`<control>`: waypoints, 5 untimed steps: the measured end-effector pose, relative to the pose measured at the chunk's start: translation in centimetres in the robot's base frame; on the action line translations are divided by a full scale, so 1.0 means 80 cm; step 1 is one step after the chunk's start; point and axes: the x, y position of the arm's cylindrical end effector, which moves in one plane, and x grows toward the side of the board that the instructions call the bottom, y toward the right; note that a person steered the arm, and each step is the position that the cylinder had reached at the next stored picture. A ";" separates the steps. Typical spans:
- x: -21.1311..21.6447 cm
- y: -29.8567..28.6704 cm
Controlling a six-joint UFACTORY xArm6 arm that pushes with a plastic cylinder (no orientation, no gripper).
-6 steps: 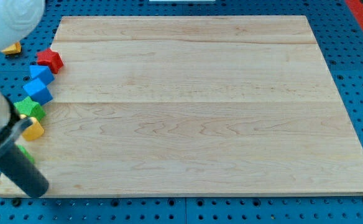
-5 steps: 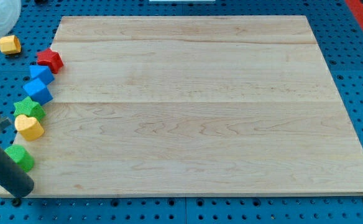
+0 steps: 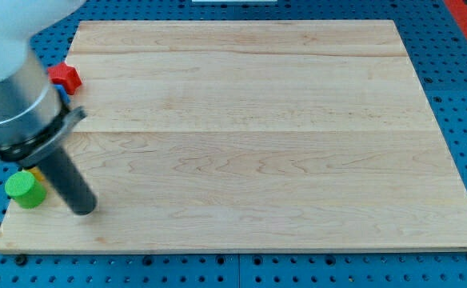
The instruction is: Touch the yellow heart
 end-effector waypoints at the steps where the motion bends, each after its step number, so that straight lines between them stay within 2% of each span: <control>1: -0.037 0.000; 2: -0.067 -0.021; 5: -0.057 -0.073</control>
